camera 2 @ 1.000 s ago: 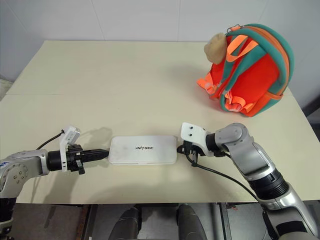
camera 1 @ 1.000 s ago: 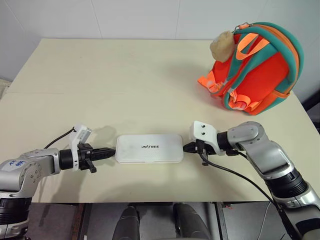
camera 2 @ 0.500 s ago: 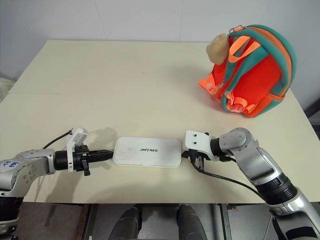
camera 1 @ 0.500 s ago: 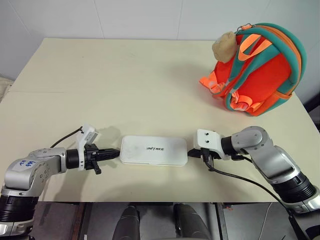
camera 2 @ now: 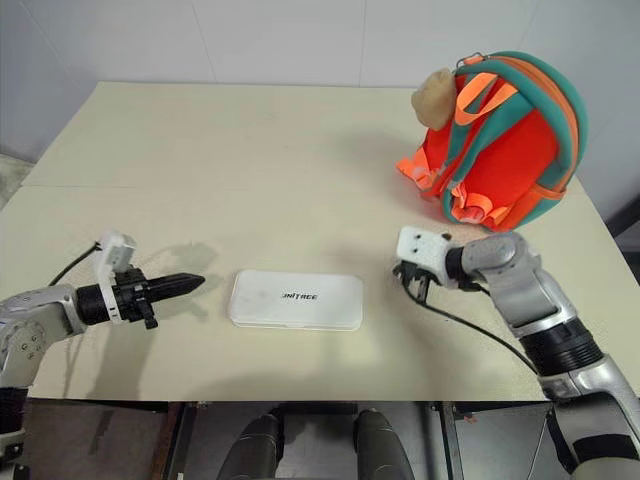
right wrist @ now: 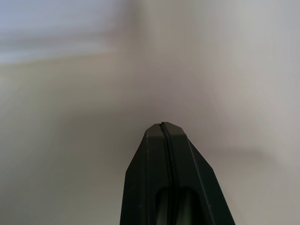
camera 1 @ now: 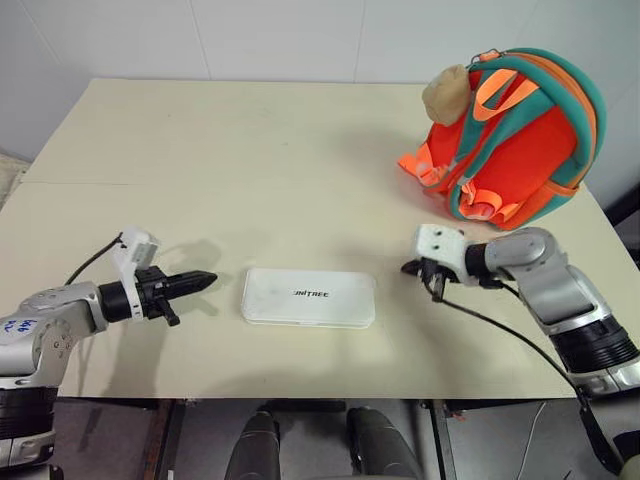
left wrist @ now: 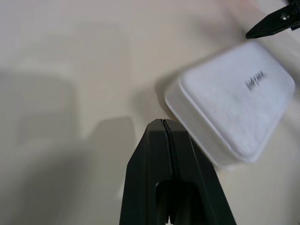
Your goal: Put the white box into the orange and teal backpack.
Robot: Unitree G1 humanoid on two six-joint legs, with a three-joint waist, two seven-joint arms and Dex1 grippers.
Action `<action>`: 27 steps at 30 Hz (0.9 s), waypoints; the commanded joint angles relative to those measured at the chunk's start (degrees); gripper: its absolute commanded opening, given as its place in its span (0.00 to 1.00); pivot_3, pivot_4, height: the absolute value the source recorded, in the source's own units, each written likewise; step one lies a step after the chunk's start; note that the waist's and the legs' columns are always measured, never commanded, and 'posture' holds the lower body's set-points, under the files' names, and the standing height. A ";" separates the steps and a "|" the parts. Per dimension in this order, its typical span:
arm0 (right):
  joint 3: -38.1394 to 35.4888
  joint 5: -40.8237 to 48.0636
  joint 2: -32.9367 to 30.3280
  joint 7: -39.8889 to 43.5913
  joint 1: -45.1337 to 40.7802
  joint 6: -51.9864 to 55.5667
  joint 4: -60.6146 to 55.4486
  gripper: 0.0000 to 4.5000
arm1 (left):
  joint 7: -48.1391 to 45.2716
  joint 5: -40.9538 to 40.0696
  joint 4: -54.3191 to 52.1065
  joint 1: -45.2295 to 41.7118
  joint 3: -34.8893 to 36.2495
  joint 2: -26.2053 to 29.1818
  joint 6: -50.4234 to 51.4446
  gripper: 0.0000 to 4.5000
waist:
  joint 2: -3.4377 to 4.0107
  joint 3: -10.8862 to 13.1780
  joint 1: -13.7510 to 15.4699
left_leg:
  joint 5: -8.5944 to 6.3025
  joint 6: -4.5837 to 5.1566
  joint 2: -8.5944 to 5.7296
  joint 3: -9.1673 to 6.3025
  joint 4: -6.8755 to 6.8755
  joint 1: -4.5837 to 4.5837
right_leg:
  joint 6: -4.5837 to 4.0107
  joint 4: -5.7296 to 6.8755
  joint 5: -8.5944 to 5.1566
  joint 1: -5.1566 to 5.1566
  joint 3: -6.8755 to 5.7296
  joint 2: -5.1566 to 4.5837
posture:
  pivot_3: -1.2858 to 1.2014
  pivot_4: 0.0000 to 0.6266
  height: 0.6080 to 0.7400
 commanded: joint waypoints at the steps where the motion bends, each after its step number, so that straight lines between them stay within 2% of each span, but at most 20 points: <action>1: -4.56 2.21 2.41 -2.88 -2.34 -1.75 1.10 0.00 | 0.88 0.72 2.06 -2.25 2.30 -0.77 -2.92 0.00 | 0.01 0.00 -0.03 | 0.00 0.00 0.00 0.00 -0.04 0.00 | 0.19 0.04 0.10 -0.03 0.00 0.00 | 0.52 0.24 1.00; 2: -5.06 2.60 2.92 -3.06 -2.39 -1.39 1.10 0.00 | 1.08 0.78 2.60 -2.70 2.19 -0.98 -3.04 0.00 | 0.01 0.00 -0.13 | 0.00 0.00 0.01 -0.01 -0.09 0.00 | 0.72 0.07 0.37 -0.05 -0.02 0.02 | 0.52 0.24 1.00; 5: -6.23 3.73 4.07 -3.59 -2.06 -1.03 0.63 0.00 | 2.16 0.38 4.24 -4.52 2.40 -2.17 -3.09 0.00 | 0.01 0.00 -0.15 | 0.00 -0.01 0.02 -0.01 -0.35 0.00 | 0.75 0.07 0.39 -0.14 -0.02 0.02 | 0.52 0.24 1.00; 8: -7.68 4.90 5.69 -5.06 -1.61 -2.41 0.22 0.00 | 1.66 -2.89 6.17 -7.16 2.70 -2.99 1.44 0.21 | 0.01 0.01 -0.11 | -0.01 -0.02 0.02 -0.02 -0.50 -0.02 | 0.76 0.05 0.32 -0.20 -0.04 0.01 | 0.52 0.24 1.00; 9: -8.25 5.26 6.36 -6.03 -1.55 -2.14 -0.09 0.04 | 0.77 -4.33 6.48 -8.01 2.70 -3.09 3.30 0.27 | 0.01 0.01 -0.11 | -0.01 -0.03 0.02 -0.03 -0.52 -0.04 | 0.77 0.06 0.30 -0.22 -0.05 0.01 | 0.52 0.24 1.00; 11: -8.50 5.85 6.62 -5.99 -1.25 -1.14 -1.12 0.13 | -0.17 -5.55 7.06 -9.08 2.73 -3.20 4.82 0.41 | 0.01 0.01 -0.12 | -0.01 -0.04 0.01 -0.02 -0.52 -0.06 | 0.78 0.05 0.30 -0.22 -0.04 0.01 | 0.52 0.24 1.00; 19: -8.92 7.67 3.85 -3.69 1.62 1.03 -7.38 0.75 | -1.70 -5.24 10.05 -11.40 2.97 -1.82 6.55 0.97 | 0.01 0.01 -0.19 | -0.01 -0.04 0.01 -0.02 -0.45 -0.03 | 0.78 0.12 0.30 -0.21 -0.05 0.01 | 0.52 0.24 1.00; 22: -8.94 8.09 1.59 -2.54 3.19 1.62 -9.85 0.99 | -2.54 -4.29 11.22 -11.63 2.56 -0.93 6.44 1.00 | 0.01 0.01 -0.11 | -0.01 -0.04 0.01 -0.02 -0.43 -0.03 | 0.78 0.14 0.30 -0.21 -0.05 0.01 | 0.52 0.24 1.00; 27: -7.11 6.56 -1.28 -1.46 4.94 0.30 -10.57 0.99 | -3.25 -4.22 12.48 -12.15 2.33 -0.68 6.74 1.00 | 0.01 0.01 -0.09 | -0.01 -0.04 0.00 -0.02 -0.44 -0.03 | 0.78 0.10 0.30 -0.20 -0.05 0.01 | 0.52 0.24 1.00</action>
